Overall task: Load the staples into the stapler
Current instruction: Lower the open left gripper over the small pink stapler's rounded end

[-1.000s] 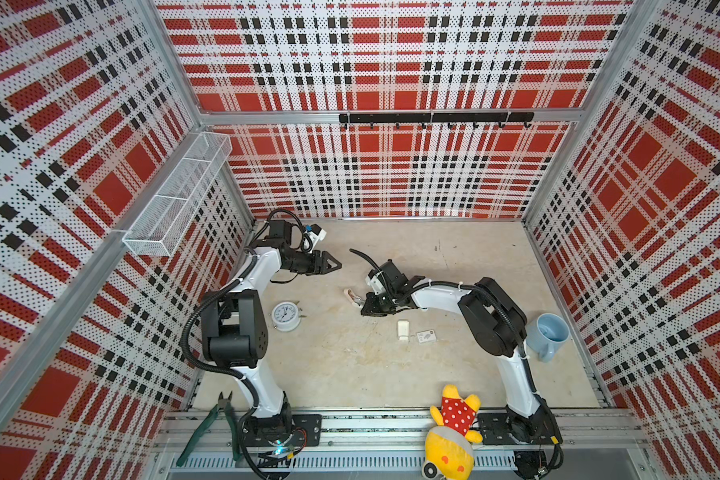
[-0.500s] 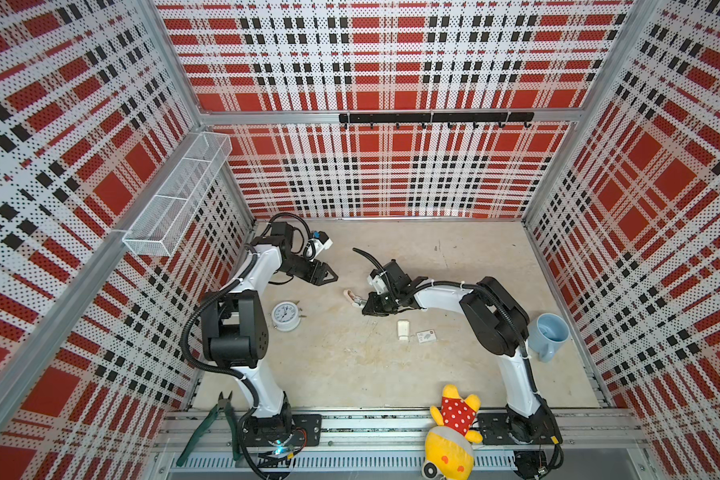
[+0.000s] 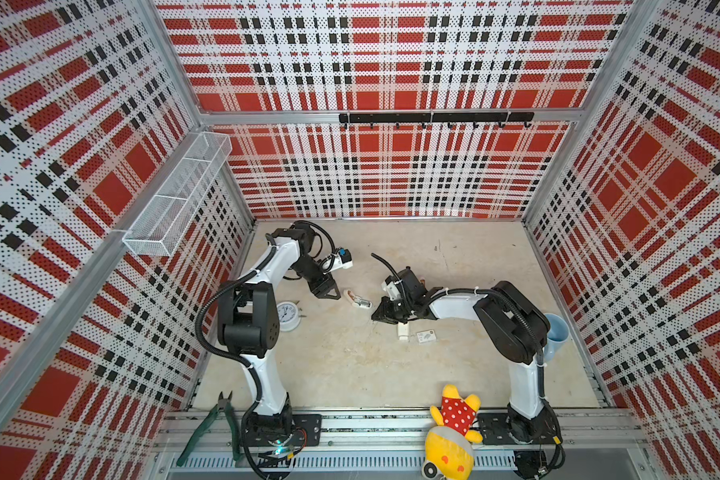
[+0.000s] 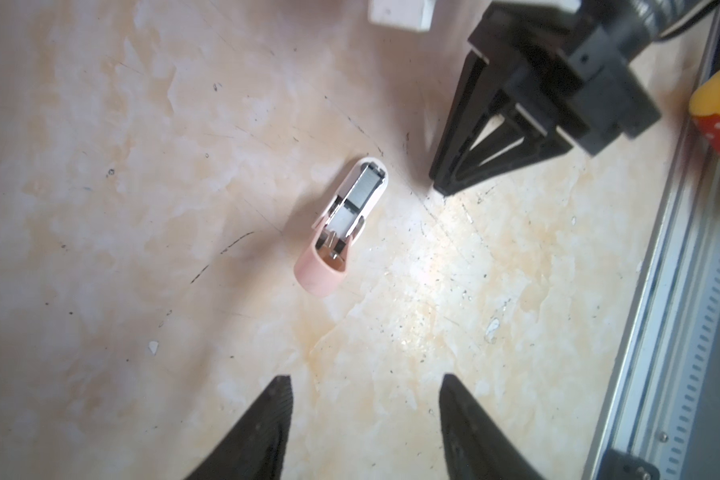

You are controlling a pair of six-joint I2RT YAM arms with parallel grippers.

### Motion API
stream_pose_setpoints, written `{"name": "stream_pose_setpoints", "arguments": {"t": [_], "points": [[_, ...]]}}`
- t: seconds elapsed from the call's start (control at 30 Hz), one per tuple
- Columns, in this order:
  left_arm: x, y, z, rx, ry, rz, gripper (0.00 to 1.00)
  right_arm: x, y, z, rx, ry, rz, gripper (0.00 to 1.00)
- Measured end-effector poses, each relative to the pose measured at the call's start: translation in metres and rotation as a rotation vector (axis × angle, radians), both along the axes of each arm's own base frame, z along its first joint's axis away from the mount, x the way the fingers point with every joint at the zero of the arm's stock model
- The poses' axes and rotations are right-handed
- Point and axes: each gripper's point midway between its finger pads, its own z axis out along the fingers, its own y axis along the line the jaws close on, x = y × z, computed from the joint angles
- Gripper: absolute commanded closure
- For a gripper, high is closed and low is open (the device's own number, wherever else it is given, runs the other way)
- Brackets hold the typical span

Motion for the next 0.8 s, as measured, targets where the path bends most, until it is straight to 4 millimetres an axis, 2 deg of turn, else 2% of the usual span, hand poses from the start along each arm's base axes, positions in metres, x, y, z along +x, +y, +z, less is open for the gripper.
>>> {"name": "stream_pose_setpoints", "arguments": {"t": [0.33,0.5,0.63,0.8], "points": [[-0.002,-0.006,-0.025,0.094,0.008,-0.085,0.39,0.026,-0.007,0.010,0.067,-0.006,-0.091,0.85],[0.009,-0.012,-0.031,0.134,-0.033,-0.108,0.40,0.030,-0.001,0.011,0.088,-0.007,-0.089,0.85],[0.017,-0.014,-0.033,0.159,-0.067,-0.121,0.41,0.029,-0.002,0.003,0.082,0.017,-0.094,0.85],[0.024,-0.015,-0.042,0.182,-0.084,-0.137,0.45,0.029,-0.004,-0.001,0.080,0.030,-0.098,0.85]]}}
